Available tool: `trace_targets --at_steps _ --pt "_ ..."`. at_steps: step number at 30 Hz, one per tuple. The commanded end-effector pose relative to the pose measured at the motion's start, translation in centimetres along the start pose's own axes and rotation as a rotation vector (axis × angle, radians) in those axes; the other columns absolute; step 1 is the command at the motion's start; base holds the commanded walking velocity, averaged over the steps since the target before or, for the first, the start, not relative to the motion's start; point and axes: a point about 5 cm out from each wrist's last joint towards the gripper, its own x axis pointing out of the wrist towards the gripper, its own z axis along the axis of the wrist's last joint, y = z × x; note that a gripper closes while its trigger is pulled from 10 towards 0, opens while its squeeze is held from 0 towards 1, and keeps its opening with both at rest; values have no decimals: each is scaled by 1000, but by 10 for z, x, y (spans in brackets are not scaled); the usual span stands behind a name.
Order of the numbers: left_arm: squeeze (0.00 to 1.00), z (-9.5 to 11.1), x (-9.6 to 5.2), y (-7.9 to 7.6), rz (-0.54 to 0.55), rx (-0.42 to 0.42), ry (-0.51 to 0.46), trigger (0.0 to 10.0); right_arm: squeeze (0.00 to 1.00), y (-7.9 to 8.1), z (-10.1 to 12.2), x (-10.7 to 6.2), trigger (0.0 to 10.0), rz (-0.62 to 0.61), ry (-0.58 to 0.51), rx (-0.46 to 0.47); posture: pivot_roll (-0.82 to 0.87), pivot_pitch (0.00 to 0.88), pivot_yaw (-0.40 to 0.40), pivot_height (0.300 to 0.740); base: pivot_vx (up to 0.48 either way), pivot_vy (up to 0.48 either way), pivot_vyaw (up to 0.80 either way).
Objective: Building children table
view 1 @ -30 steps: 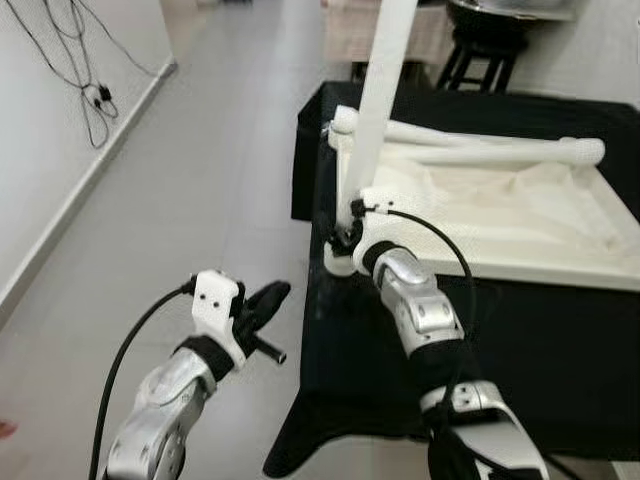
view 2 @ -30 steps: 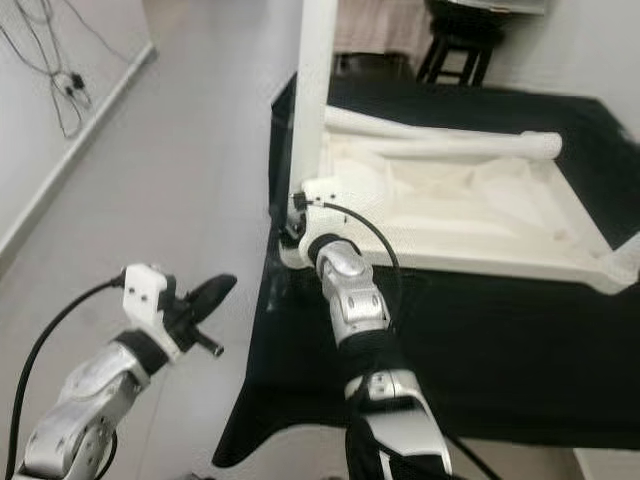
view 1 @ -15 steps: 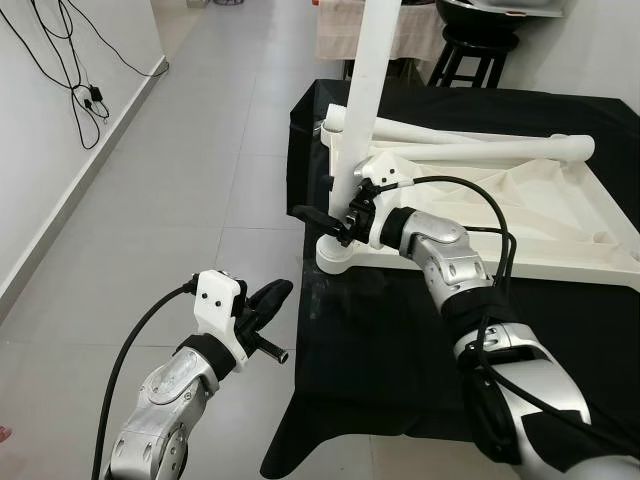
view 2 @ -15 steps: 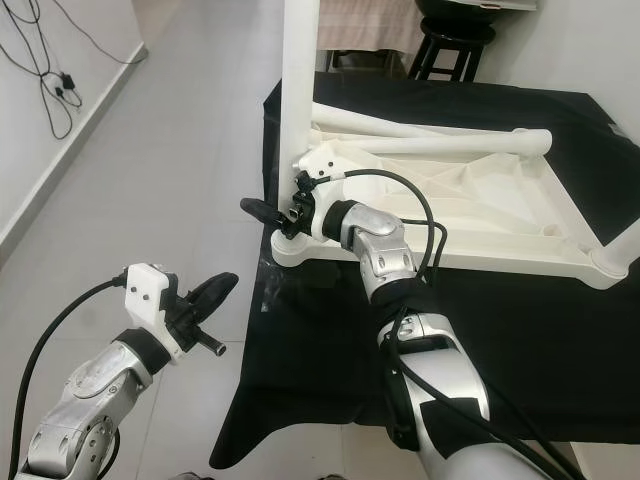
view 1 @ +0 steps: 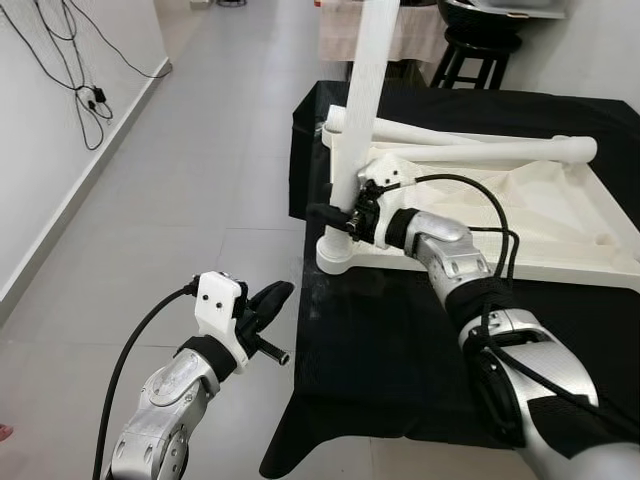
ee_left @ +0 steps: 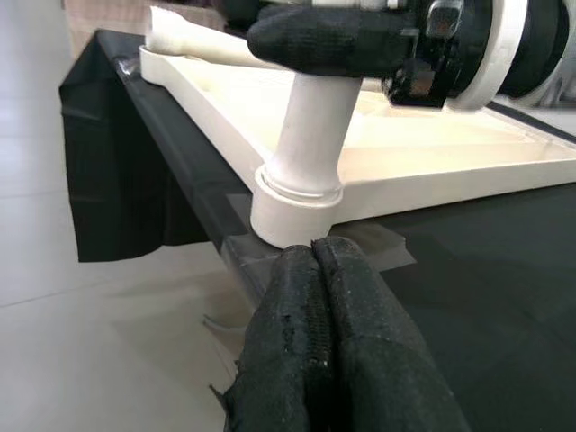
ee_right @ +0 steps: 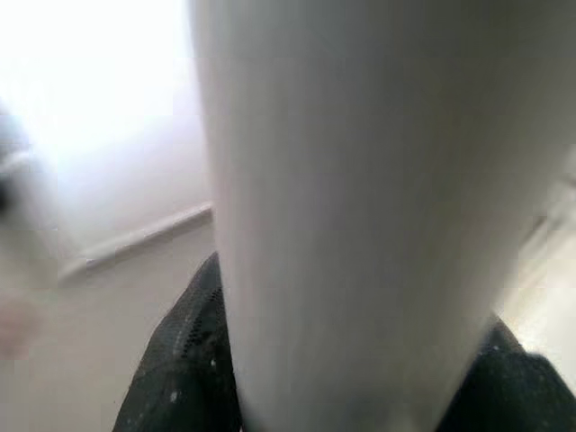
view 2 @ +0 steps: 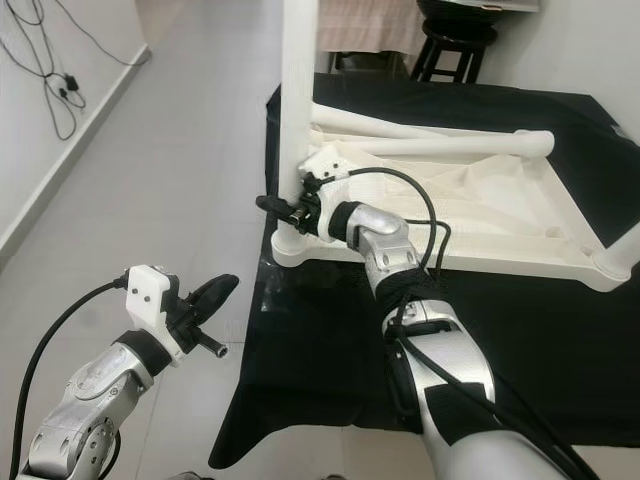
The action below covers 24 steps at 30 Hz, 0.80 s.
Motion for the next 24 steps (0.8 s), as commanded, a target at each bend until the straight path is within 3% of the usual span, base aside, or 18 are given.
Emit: trace_targets --at_steps 1,2,3,4,5,6,7,10,15,16,18,19,22,23,24 --pt "0 -3 -2 1 -1 -4 17 10000 0 -15 -38 -18 0 -362 157 57 63 99 -66 740 0 0 0" --pt "0 -3 -2 1 -1 -4 17 10000 0 -15 -38 -18 0 -362 157 57 63 99 -66 740 0 0 0" --pt "0 -3 -3 1 -1 -3 17 10000 0 -8 -53 -29 0 -567 180 148 63 108 -69 740 0 0 0" --pt "0 -2 -2 1 -2 -3 16 10000 0 -3 -63 -40 0 -694 199 213 69 110 -69 740 0 0 0" --pt "0 -3 -2 2 -4 0 19 10000 0 19 -57 -37 0 -617 160 182 61 107 -58 740 0 0 0" --pt "0 -3 -2 2 -4 0 19 10000 0 19 -57 -37 0 -617 160 182 61 107 -58 740 0 0 0" --pt "0 -3 -3 2 -6 2 22 10000 0 35 -50 -34 0 -548 126 155 61 107 -58 740 0 0 0" --pt "0 -3 -2 3 -6 -2 22 10000 0 36 -43 -28 0 -493 102 107 56 96 -57 740 0 0 0" --pt "0 -3 -1 3 -1 3 19 10000 0 24 -42 -26 0 -539 111 59 64 101 -69 740 0 0 0" --pt "0 -3 -2 4 5 4 16 10000 0 24 -43 -28 10000 -557 123 52 64 100 -69 740 0 0 0" --pt "0 -2 -2 4 10 4 14 10000 0 28 -42 -33 10000 -605 148 53 64 100 -69 740 0 0 0" --pt "0 -2 -2 4 9 3 15 10000 188 29 -41 -34 10000 -610 144 63 64 100 -69 740 0 0 0" --pt "0 -2 -2 4 8 2 15 10000 188 33 -36 -39 10000 -621 143 74 64 100 -69 740 0 0 0" --pt "0 -2 -2 4 2 -2 16 10000 1000 37 -31 -33 10000 -527 118 84 57 103 -61 740 0 0 0" --pt "0 -2 -1 4 -2 -5 17 10000 1000 40 -27 -28 10000 -455 99 90 57 103 -61 740 0 0 0"
